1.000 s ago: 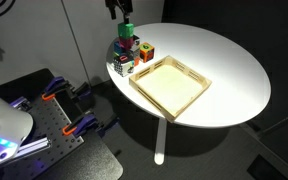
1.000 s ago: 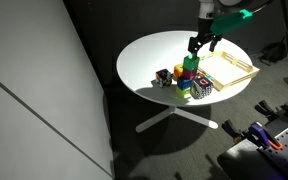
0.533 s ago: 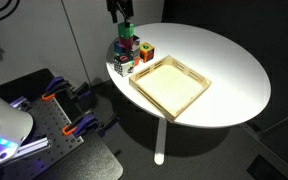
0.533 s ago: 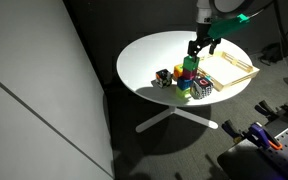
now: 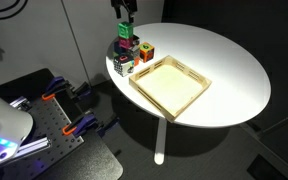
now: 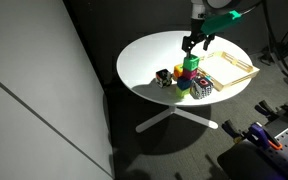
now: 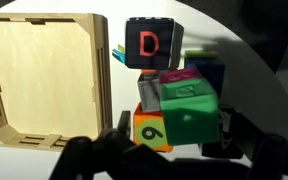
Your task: Put the green block on the wooden tray
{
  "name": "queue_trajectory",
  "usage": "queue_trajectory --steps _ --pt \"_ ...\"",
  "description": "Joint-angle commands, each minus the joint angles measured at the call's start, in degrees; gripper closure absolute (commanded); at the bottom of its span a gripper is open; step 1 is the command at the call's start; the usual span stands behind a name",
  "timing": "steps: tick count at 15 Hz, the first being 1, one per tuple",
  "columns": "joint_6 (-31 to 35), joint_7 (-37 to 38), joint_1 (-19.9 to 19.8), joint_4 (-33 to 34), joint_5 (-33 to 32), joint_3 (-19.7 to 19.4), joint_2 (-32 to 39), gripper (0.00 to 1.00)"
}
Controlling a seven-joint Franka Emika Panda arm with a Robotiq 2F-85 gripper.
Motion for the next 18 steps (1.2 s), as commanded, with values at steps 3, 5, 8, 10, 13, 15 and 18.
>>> queue_trajectory --steps 3,5,8,10,13,15,18 --pt "-0.70 1.47 2.17 3.05 -0.71 -0.60 2.27 0.00" --pt "-0.64 1.60 2.68 3.36 -0.99 -0.73 2.86 0.00" --pt "-0.62 1.77 3.15 3.55 -1.34 -1.02 3.50 0.00" --pt "-0.60 1.94 3.38 3.63 -1.57 -1.33 3.90 0.00" --pt "-0.68 2.17 3.54 3.67 -1.75 -1.86 4.37 0.00" --pt "-0.69 2.75 3.69 3.66 -2.18 -2.35 4.62 0.17" --pt "-0.85 3.66 3.83 3.68 -2.72 -2.90 4.95 0.44"
